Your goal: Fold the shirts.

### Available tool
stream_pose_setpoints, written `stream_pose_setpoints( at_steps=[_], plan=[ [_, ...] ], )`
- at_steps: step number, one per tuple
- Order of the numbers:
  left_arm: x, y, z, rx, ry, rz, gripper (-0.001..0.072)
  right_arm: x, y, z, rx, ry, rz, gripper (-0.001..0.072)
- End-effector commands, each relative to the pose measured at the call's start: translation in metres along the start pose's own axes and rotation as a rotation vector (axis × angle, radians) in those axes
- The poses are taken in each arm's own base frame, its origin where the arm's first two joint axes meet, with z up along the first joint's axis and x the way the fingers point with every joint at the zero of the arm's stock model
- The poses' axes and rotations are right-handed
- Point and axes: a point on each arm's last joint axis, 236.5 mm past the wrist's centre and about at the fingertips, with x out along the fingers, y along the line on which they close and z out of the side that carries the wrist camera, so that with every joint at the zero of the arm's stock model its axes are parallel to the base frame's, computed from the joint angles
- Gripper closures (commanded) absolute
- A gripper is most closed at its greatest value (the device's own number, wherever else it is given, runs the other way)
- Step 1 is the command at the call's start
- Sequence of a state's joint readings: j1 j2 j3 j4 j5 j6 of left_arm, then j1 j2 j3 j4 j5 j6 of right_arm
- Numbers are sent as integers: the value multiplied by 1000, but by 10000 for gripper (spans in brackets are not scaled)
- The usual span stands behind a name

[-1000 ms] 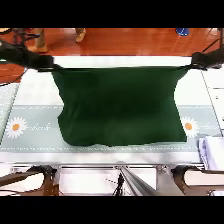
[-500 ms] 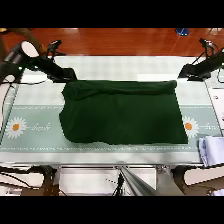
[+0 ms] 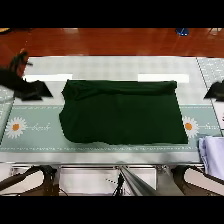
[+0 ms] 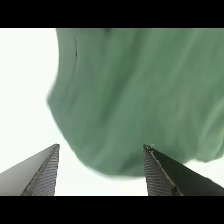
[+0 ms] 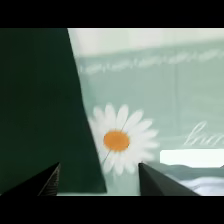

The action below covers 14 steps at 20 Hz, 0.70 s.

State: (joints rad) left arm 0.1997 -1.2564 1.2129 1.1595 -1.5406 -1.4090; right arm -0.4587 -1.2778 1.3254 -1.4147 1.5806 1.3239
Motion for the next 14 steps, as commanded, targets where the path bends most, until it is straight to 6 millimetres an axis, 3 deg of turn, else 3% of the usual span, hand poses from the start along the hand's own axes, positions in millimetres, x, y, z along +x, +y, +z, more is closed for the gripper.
stream_pose_setpoints(
  at_steps=[1,4,7,14],
  plan=[
    [40,-1,-71,-106,69,-110,112,32,13,-49,17,36,125,158],
    [80,7,-127,-135,193,-141,112,53,14,-70,28,43,156,158],
    [102,12,-160,-162,270,-169,112,66,-3,-78,62,49,116,159],
    [144,4,-155,-207,214,-214,114,69,-4,-68,133,-15,165,158]
  ],
)
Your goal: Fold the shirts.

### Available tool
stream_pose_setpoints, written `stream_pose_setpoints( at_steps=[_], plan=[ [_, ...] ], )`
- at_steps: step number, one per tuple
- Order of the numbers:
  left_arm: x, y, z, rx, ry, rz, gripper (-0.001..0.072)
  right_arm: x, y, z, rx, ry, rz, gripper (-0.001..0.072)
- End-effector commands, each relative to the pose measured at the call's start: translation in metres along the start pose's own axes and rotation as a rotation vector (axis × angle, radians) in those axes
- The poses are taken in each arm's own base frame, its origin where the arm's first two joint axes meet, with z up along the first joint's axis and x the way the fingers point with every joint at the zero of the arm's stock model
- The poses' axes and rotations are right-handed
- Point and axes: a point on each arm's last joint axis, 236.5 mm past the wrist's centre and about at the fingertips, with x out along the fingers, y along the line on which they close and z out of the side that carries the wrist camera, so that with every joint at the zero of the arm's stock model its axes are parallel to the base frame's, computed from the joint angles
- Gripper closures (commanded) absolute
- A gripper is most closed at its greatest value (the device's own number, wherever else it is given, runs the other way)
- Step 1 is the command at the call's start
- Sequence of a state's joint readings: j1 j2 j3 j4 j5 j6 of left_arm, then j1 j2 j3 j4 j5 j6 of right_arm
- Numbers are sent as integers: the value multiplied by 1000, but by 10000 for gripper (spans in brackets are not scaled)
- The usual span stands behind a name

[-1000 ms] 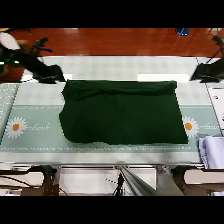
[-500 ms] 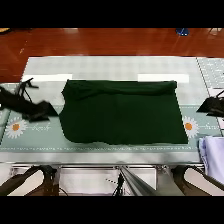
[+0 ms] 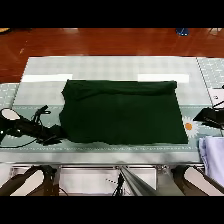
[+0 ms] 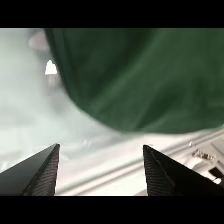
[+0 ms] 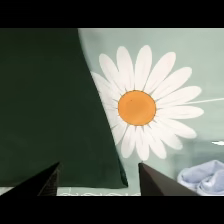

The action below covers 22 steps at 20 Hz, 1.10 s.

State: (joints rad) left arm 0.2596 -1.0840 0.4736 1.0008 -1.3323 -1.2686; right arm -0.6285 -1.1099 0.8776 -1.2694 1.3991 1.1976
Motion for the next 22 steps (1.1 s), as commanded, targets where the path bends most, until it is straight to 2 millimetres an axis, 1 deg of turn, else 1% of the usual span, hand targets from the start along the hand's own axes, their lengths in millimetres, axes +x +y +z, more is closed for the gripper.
stream_pose_setpoints(
  at_steps=[1,3,4,5,6,8,12,14,17,19,22],
  plan=[
    [24,-10,6,7,-6,-47,115,2,1,3,17,-23,17,159],
    [38,-18,13,14,-5,-61,131,2,3,2,18,-18,26,159],
    [44,-18,15,15,-5,-54,340,2,4,1,18,-14,30,158],
    [47,-17,16,19,-3,-46,618,2,4,0,17,-9,30,158],
    [47,-16,16,31,-3,-45,682,2,2,-2,15,0,21,158],
    [45,-14,17,42,-7,-45,682,9,-2,-11,13,28,13,171],
    [41,-11,22,42,-30,-54,683,44,2,-50,3,134,59,174],
    [40,-11,22,54,-32,-56,684,60,-1,-62,13,155,60,174],
    [36,-14,22,74,-41,-59,684,74,-8,-58,30,108,35,173],
    [30,-18,24,92,-58,-60,684,76,-10,-53,34,82,26,173],
    [21,-24,32,120,-91,-60,684,76,-15,-55,27,89,9,170]
  ],
)
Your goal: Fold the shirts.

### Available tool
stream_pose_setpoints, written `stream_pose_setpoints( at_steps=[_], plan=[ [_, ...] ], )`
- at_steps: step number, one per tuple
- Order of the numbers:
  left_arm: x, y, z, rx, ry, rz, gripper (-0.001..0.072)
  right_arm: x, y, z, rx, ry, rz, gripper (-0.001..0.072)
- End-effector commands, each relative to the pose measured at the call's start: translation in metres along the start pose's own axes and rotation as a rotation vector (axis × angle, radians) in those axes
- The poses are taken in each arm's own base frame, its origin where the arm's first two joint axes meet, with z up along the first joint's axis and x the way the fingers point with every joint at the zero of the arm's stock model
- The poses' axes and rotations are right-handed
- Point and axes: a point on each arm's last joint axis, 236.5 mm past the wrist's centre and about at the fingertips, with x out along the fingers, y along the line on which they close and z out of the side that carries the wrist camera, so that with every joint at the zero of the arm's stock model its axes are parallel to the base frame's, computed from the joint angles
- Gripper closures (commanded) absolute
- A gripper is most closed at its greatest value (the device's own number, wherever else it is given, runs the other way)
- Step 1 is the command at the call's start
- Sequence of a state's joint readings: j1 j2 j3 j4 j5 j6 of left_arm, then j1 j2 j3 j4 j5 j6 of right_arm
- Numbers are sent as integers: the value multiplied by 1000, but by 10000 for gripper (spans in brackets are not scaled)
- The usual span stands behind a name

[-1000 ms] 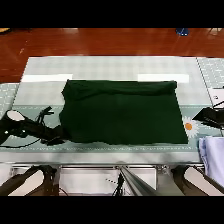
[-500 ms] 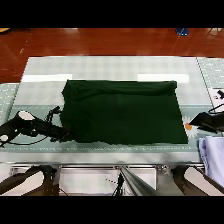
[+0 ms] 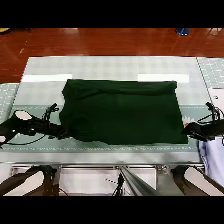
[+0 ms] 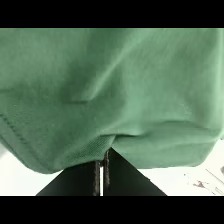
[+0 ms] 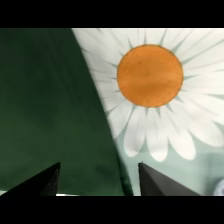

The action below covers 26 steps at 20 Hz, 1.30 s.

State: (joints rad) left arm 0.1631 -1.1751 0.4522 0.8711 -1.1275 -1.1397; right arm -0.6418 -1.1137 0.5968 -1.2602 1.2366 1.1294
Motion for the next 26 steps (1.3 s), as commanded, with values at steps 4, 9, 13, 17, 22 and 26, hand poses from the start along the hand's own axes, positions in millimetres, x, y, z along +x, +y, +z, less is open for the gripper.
stream_pose_setpoints(
  at_steps=[4,9,13,17,22,26],
  plan=[
    [-13,-17,5,37,-3,-34,684,-2,-15,5,93,-54,18,166],
    [-14,-18,5,38,-2,-36,684,17,-2,-10,128,46,103,183],
    [-16,-20,8,44,-10,-39,684,43,25,-22,58,140,137,340],
    [-31,-29,29,83,-60,-35,684,43,34,-16,-9,139,116,649],
    [-105,-85,78,271,-239,-40,685,-41,78,42,-108,-57,203,691],
    [-255,-202,102,586,-664,-39,684,-224,171,105,-302,-630,296,691]
  ],
)
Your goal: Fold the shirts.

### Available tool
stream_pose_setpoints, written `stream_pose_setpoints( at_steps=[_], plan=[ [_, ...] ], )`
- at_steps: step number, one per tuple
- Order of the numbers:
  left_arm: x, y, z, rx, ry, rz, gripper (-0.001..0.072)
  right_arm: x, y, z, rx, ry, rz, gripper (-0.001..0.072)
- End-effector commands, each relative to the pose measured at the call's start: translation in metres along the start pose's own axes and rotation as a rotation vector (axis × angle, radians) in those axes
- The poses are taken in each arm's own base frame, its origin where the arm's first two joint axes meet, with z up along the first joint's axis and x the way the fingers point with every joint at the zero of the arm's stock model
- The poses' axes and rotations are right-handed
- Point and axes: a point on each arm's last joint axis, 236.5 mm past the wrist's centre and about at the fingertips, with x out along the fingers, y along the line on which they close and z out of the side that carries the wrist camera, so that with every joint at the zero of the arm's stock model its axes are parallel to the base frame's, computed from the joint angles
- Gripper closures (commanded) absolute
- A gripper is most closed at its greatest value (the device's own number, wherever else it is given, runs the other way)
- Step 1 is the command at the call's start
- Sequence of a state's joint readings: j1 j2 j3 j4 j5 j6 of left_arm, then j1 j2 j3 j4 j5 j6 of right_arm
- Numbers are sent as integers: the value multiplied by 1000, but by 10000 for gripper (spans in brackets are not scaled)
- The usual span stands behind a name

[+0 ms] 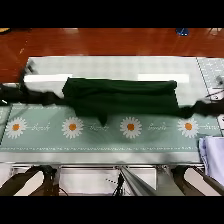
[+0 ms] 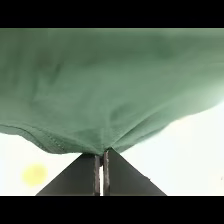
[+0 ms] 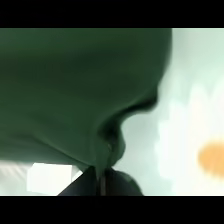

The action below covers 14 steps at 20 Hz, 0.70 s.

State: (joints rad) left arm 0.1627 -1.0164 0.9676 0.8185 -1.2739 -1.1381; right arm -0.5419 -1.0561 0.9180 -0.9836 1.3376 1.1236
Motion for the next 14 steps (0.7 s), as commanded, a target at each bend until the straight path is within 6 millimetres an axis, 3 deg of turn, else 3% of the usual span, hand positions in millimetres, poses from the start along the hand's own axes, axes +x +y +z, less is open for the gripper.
stream_pose_setpoints(
  at_steps=[1,2,4,6,8,9,11,14],
  plan=[
    [-118,-93,91,288,-379,32,684,-138,118,87,-193,-480,121,692],
    [-160,-125,108,368,-506,52,684,-186,148,101,-242,-628,125,691],
    [-252,-194,126,530,-779,94,684,-282,207,103,-340,-900,111,692],
    [-326,-248,118,657,-985,142,685,-365,253,82,-438,-1136,56,692],
    [-375,-280,95,704,-1105,197,685,-422,271,52,-495,-1286,-85,692],
    [-393,-287,81,702,-1142,234,685,-441,273,34,-488,-1329,-154,692],
    [-412,-290,53,685,-1162,301,685,-455,268,4,-469,-1339,-264,692],
    [-396,-283,10,668,-1039,341,686,-431,247,-30,-443,-1192,-375,692]
  ],
)
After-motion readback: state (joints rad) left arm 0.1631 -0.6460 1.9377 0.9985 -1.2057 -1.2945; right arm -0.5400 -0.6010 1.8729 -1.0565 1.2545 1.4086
